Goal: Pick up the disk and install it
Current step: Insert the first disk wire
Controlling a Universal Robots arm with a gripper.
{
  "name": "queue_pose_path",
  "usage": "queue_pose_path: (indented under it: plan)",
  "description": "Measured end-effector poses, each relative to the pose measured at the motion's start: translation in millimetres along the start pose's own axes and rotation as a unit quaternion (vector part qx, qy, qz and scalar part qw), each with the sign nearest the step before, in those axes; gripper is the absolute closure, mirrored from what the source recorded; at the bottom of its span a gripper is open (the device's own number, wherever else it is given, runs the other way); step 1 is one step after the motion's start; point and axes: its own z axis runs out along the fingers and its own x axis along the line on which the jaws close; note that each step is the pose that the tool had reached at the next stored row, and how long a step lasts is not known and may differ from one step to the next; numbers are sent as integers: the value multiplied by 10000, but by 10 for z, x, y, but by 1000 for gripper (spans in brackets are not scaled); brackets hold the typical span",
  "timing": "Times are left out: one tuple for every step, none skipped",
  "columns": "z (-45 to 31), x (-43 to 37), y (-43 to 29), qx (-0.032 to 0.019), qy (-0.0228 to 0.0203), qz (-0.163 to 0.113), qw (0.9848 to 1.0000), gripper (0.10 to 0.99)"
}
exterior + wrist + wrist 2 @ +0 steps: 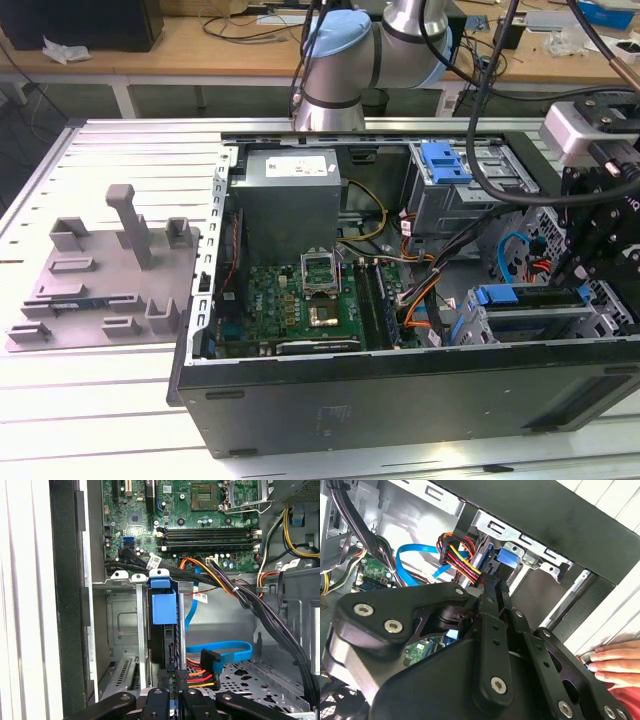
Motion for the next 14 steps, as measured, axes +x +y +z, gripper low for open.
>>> queue_pose_path:
  plan:
    - [0,0,0,0,0,0,10000,922]
    - [0,0,0,0,0,0,10000,922]
    - [0,0,0,0,0,0,10000,922]
    - [1,-1,0,0,-1,0,10000,922]
    - [2,-4,0,0,0,0,10000,922]
    - [5,-8,1,0,-1,0,10000,922]
    - [7,-11,1,0,0,0,10000,922]
    - [12,-15,2,0,-1,0,10000,922]
    - [13,-18,2,0,0,0,10000,922]
    - [13,-18,3,0,1,0,10000,922]
    - [14,-18,3,0,0,1,10000,922]
    - [14,-18,3,0,0,1,10000,922]
    - [14,-18,3,0,0,1,10000,922]
    - [14,-19,3,0,0,2,10000,922]
